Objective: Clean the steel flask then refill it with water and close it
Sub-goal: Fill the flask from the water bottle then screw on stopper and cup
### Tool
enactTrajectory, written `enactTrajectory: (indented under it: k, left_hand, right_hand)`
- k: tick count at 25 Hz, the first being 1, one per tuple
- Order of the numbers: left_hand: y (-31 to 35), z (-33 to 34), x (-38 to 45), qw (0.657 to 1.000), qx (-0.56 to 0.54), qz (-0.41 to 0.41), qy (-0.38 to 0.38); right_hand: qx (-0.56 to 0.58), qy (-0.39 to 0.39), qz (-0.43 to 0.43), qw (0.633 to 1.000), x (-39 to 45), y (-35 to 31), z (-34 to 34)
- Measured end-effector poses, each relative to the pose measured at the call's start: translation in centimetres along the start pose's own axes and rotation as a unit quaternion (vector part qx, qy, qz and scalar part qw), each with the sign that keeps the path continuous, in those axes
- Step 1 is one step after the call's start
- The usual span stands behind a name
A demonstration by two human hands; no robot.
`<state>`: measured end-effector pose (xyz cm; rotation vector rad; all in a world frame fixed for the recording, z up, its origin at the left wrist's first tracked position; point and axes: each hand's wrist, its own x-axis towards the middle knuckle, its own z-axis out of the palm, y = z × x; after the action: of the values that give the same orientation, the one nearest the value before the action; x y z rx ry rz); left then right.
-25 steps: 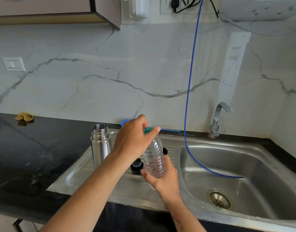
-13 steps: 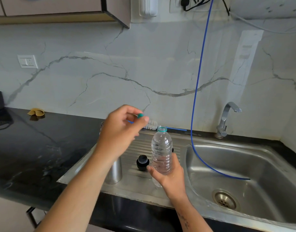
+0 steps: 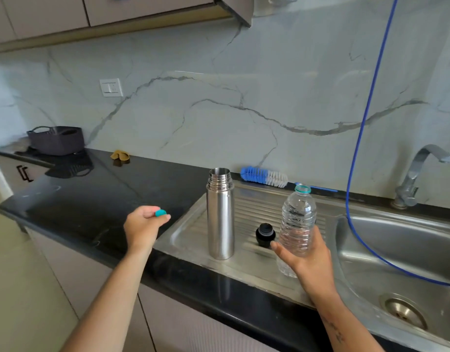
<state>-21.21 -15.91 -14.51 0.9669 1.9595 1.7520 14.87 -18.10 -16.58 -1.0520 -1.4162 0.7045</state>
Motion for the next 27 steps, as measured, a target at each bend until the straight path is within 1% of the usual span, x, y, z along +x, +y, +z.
enactTrajectory:
  k: [2, 4, 7, 11, 13, 14, 15, 16, 17, 18, 19, 20, 21, 24, 27]
  left_hand:
    - [-1.7, 0.8, 1.4, 0.998, 0.062, -0.009, 0.0]
    - [-2.9, 1.4, 2.4, 0.992, 0.124, 0.003, 0.004]
    - [-4.1, 1.5, 3.6, 0.985, 0.171, -0.02, 0.022]
    - [-4.2, 1.0, 5.0, 0.972, 0.225, -0.066, -0.016]
    - [-2.5, 1.0, 3.7, 0.968, 0.245, -0.042, -0.021]
    - [-1.5, 1.0, 2.5, 0.973, 0.231, 0.004, -0.023]
    - [-0.3, 1.2, 1.1, 0.979, 0.186, 0.068, -0.041]
    - [1.1, 1.3, -0.7, 0.983, 0.108, 0.121, -0.091]
    - [2.5, 1.5, -2.6, 0.975, 0.022, 0.138, -0.171]
    - [3.8, 1.8, -4.4, 0.957, -0.036, 0.133, -0.254]
    - [4.6, 2.4, -5.9, 0.938, -0.054, 0.125, -0.317]
    - [5.0, 3.1, -6.9, 0.93, -0.041, 0.124, -0.343]
    - [5.2, 4.0, -7.6, 0.933, -0.02, 0.126, -0.337]
    - [5.6, 6.3, -7.9, 0.962, 0.012, 0.108, -0.25]
    - [5.9, 7.2, -7.4, 0.972, 0.037, 0.086, -0.217]
  right_hand:
    - [-0.004, -0.008, 0.003, 1.0, 0.0, 0.1, 0.1]
    - [-0.003, -0.01, 0.003, 1.0, 0.0, 0.2, 0.2]
    - [0.0, -0.011, 0.003, 1.0, -0.1, 0.3, 0.2]
    - [0.009, -0.006, 0.002, 1.0, -0.1, 0.3, 0.2]
    - [0.013, -0.007, 0.003, 1.0, -0.1, 0.3, 0.2]
    - [0.015, -0.006, 0.005, 1.0, -0.1, 0.2, 0.2]
    - [0.016, -0.003, 0.005, 1.0, -0.1, 0.2, 0.1]
    - [0.016, -0.002, 0.005, 1.0, -0.1, 0.0, 0.1]
    - [0.017, -0.001, 0.005, 1.0, -0.1, -0.1, 0.0]
    - [0.023, 0.002, 0.005, 1.0, -0.1, -0.3, 0.1]
    - [0.03, 0.008, 0.005, 1.0, -0.2, -0.5, -0.1]
    - [0.039, 0.013, 0.007, 0.999, -0.3, -0.7, -0.2]
    - [0.05, 0.019, 0.01, 0.999, -0.4, -1.0, -0.4]
    - [0.058, 0.037, 0.004, 0.998, -0.7, -2.2, -1.7]
    - [0.043, 0.033, -0.002, 0.999, -0.6, -2.9, -3.9]
